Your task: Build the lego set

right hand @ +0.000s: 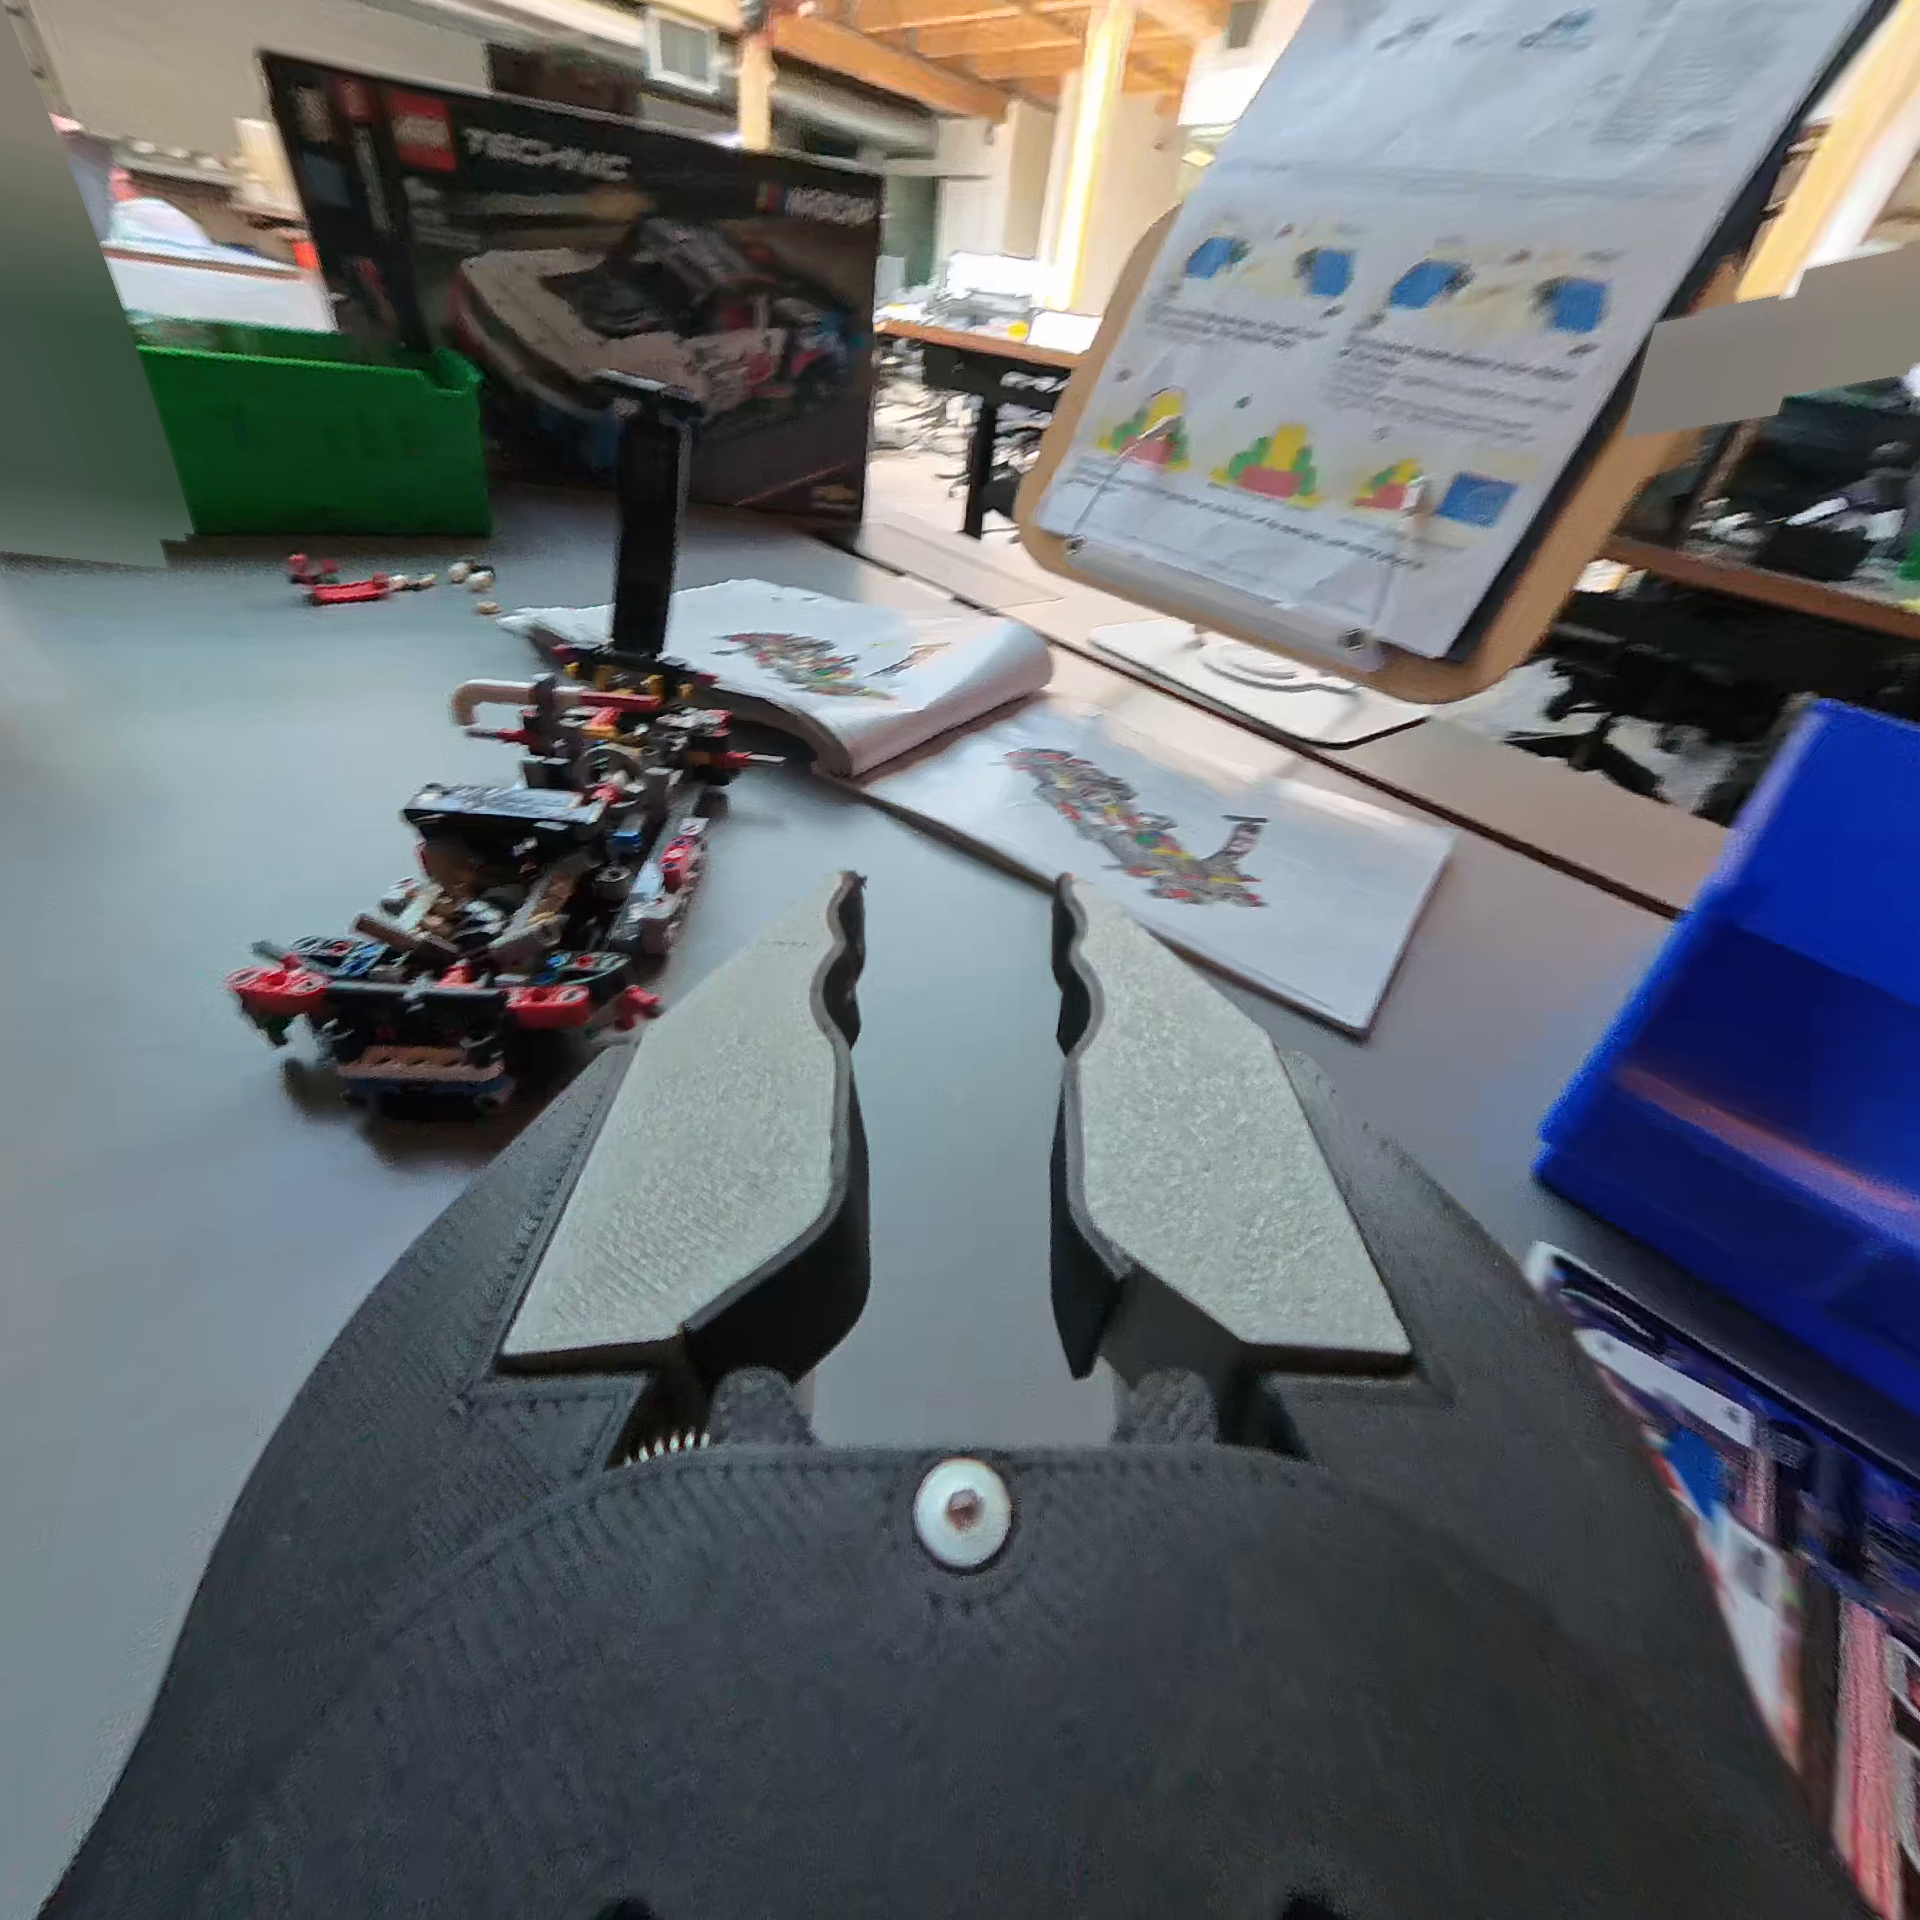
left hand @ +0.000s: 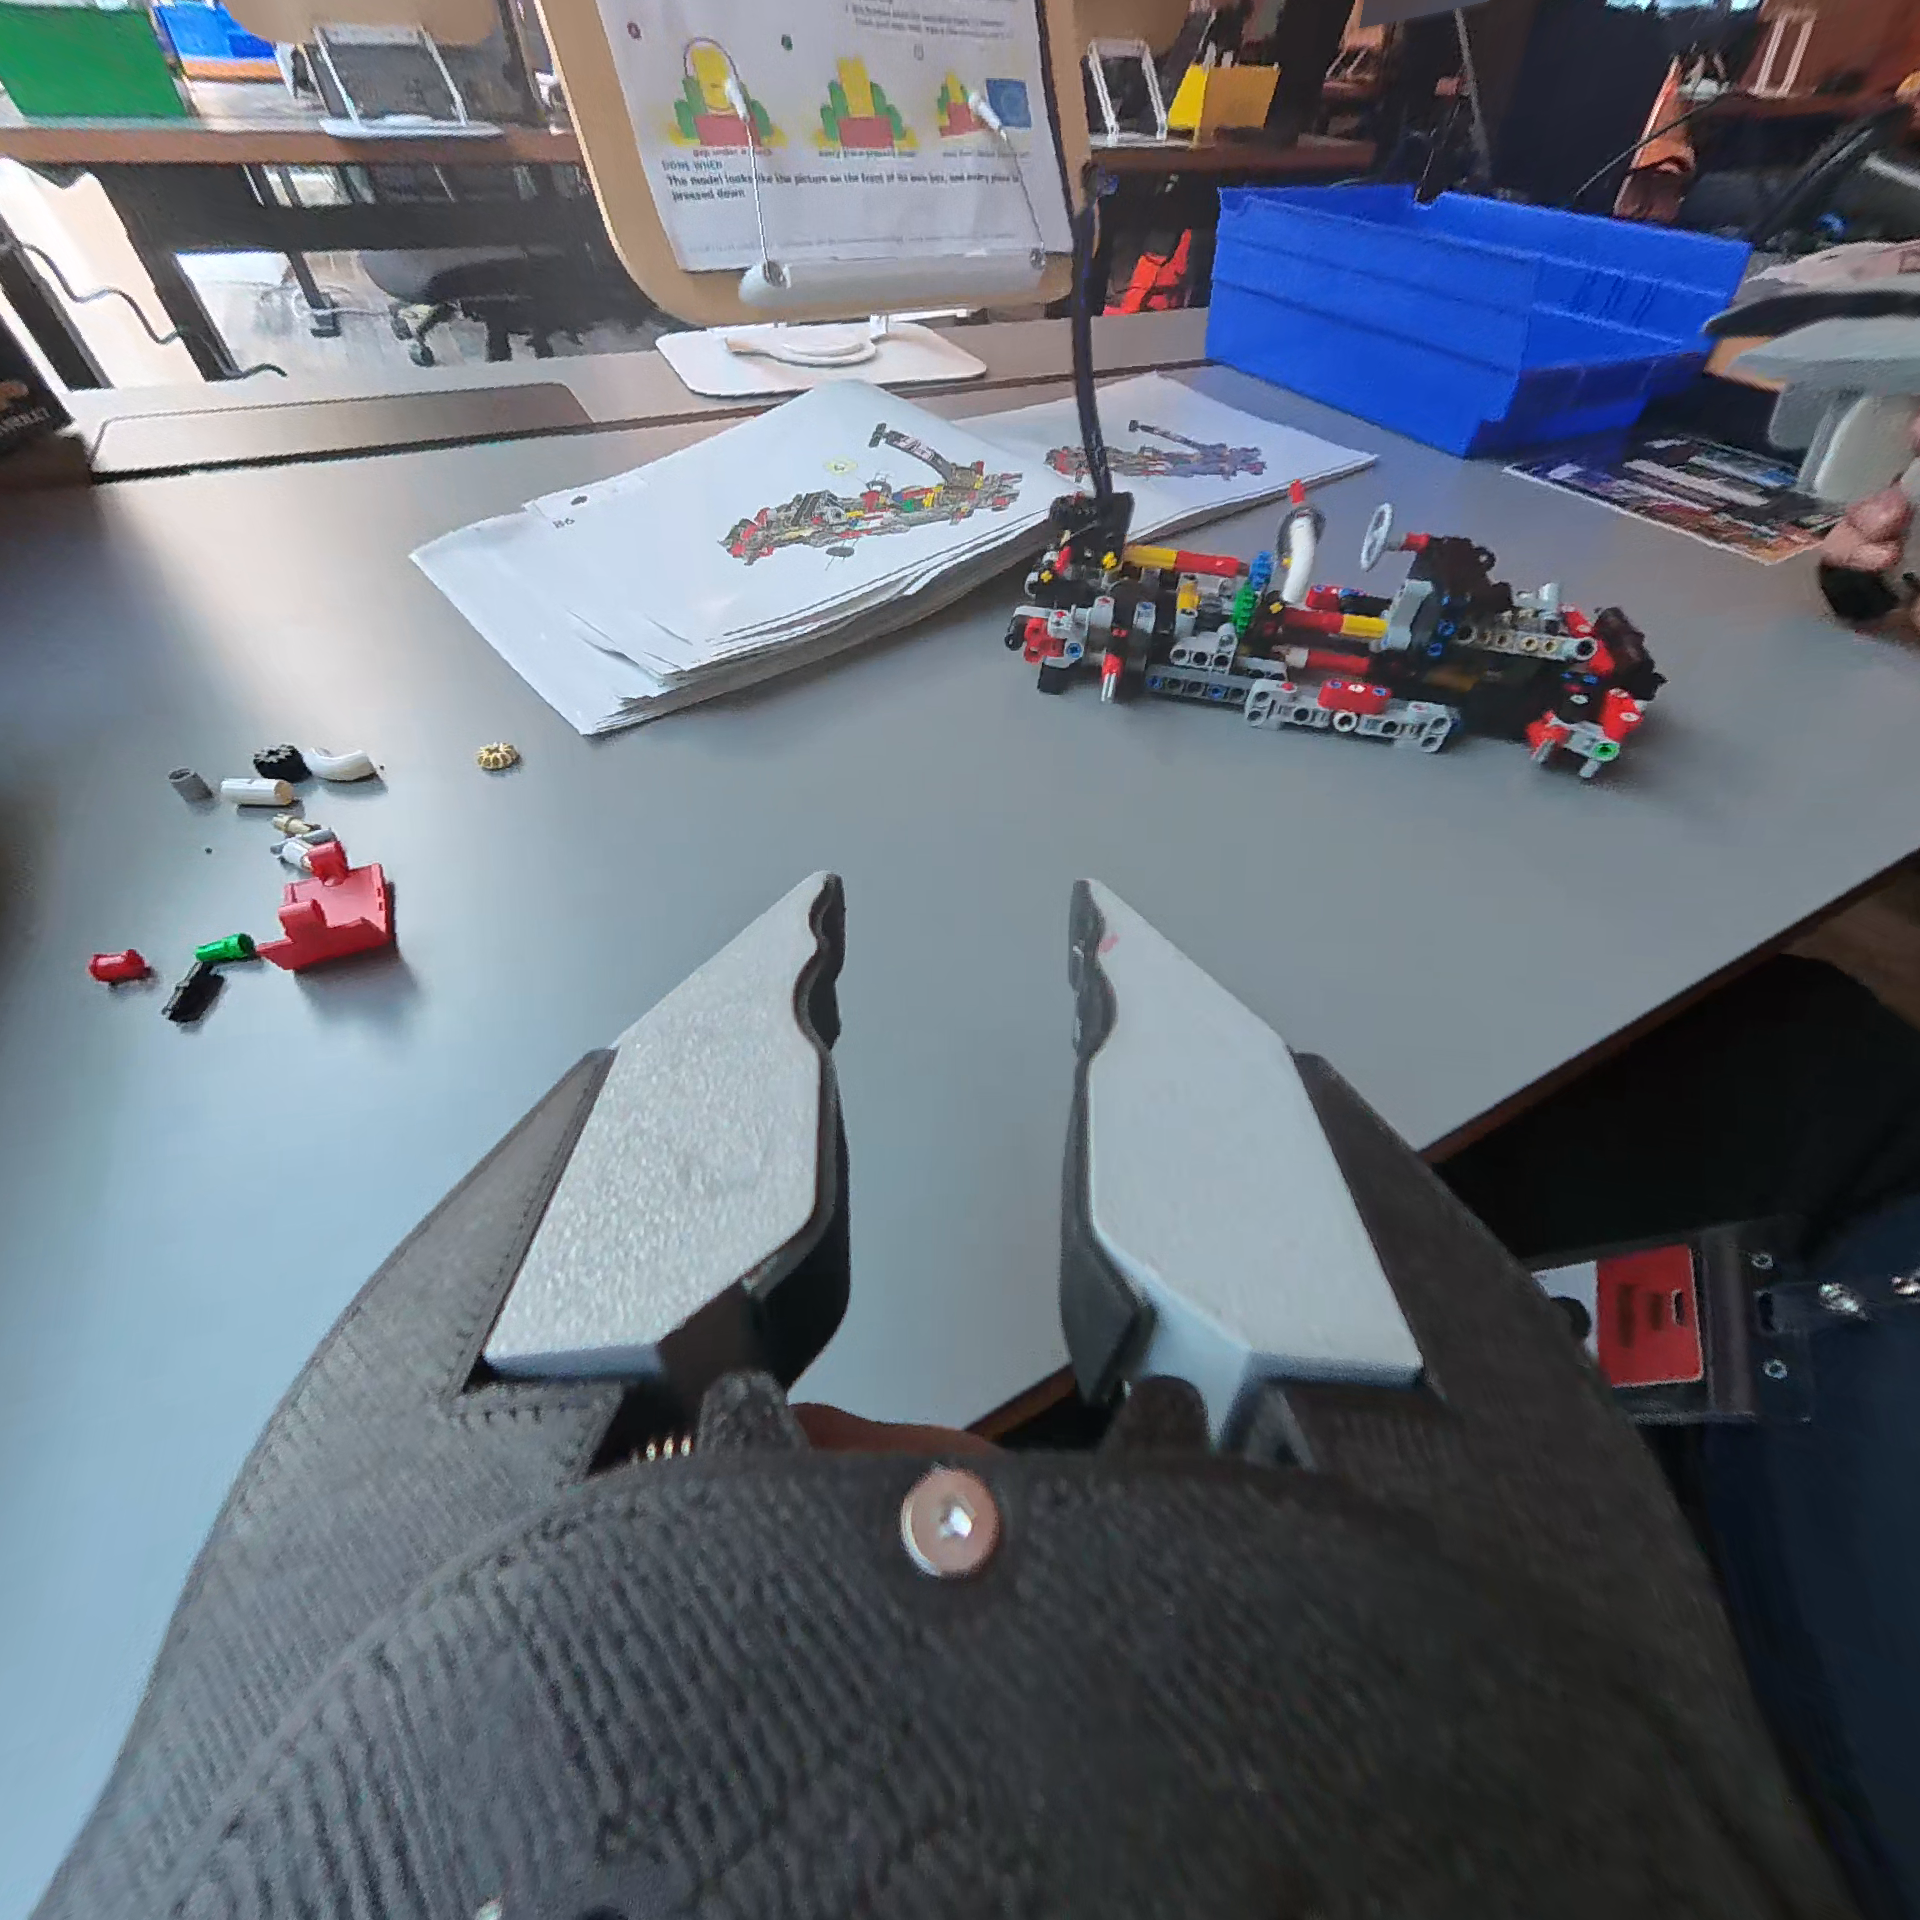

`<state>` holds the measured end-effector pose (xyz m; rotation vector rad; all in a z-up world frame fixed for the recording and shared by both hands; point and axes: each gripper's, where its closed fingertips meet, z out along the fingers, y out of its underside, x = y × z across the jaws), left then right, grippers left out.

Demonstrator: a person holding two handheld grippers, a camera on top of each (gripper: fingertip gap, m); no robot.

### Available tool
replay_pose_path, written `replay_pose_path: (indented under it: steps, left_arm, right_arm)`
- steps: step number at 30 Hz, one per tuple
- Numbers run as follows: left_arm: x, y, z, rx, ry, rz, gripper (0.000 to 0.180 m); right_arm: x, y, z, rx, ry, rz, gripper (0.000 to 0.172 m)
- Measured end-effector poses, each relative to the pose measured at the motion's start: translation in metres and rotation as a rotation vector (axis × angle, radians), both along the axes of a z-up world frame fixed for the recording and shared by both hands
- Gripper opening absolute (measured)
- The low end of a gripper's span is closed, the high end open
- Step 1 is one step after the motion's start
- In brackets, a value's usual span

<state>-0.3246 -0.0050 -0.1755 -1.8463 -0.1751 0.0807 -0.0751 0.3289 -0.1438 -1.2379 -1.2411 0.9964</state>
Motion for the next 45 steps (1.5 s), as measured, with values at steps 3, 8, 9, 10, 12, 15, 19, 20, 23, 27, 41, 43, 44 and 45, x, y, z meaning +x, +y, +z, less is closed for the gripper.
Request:
replay_pose_path:
  steps: [3,8,9,10,12,15,19,20,23,27,41,43,44,45]
  left_arm:
    - [0.0,0.004,-0.017,-0.052,-0.016,-0.012,0.042]
    - [0.005,0.008,-0.045,-0.132,0.011,-0.047,0.043]
    - [0.006,0.009,-0.042,-0.099,0.026,-0.047,0.043]
    - [0.008,0.01,-0.041,-0.081,0.022,-0.053,0.04]
    - [0.008,0.01,-0.04,-0.077,-0.002,-0.052,0.043]
    - [0.009,0.008,-0.038,-0.057,0.005,-0.051,0.043]
    - [0.009,0.01,-0.036,-0.033,-0.002,-0.06,0.044]
    - [0.009,0.01,-0.037,-0.037,-0.014,-0.062,0.045]
    - [0.009,0.009,-0.036,-0.031,-0.009,-0.056,0.046]
    - [0.014,0.004,-0.035,-0.046,0.031,-0.07,0.048]
    - [0.026,0.004,0.007,0.074,0.011,-0.144,0.053]
    - [0.022,0.011,0.022,0.09,0.015,-0.195,0.059]
    - [0.016,0.015,0.025,0.076,0.032,-0.21,0.061]
    - [0.008,0.02,0.026,0.065,0.045,-0.221,0.064]
  right_arm:
    - [0.019,0.029,0.015,-0.048,0.099,-0.143,0.033]
    - [0.074,0.068,0.05,-0.109,0.366,-0.359,0.028]
    - [0.088,0.073,0.059,-0.088,0.424,-0.401,0.026]
    - [0.104,0.077,0.069,-0.076,0.476,-0.436,0.026]
    - [0.137,0.077,0.099,-0.063,0.532,-0.429,0.027]
    - [0.192,0.075,0.151,-0.039,0.574,-0.407,0.025]
    - [0.202,0.068,0.152,-0.116,0.493,-0.319,0.037]
    - [0.193,0.064,0.141,-0.134,0.46,-0.304,0.04]
    - [0.15,0.039,0.092,-0.196,0.285,-0.183,0.047]
    - [0.096,0.013,0.027,-0.237,0.013,-0.061,0.053]
    - [0.018,0.016,-0.024,-0.005,-0.164,-0.045,0.043]
    - [0.011,0.025,-0.024,0.052,-0.162,-0.068,0.044]
    - [0.007,0.029,-0.025,0.076,-0.165,-0.078,0.044]
    - [0.004,0.034,-0.027,0.094,-0.177,-0.094,0.044]
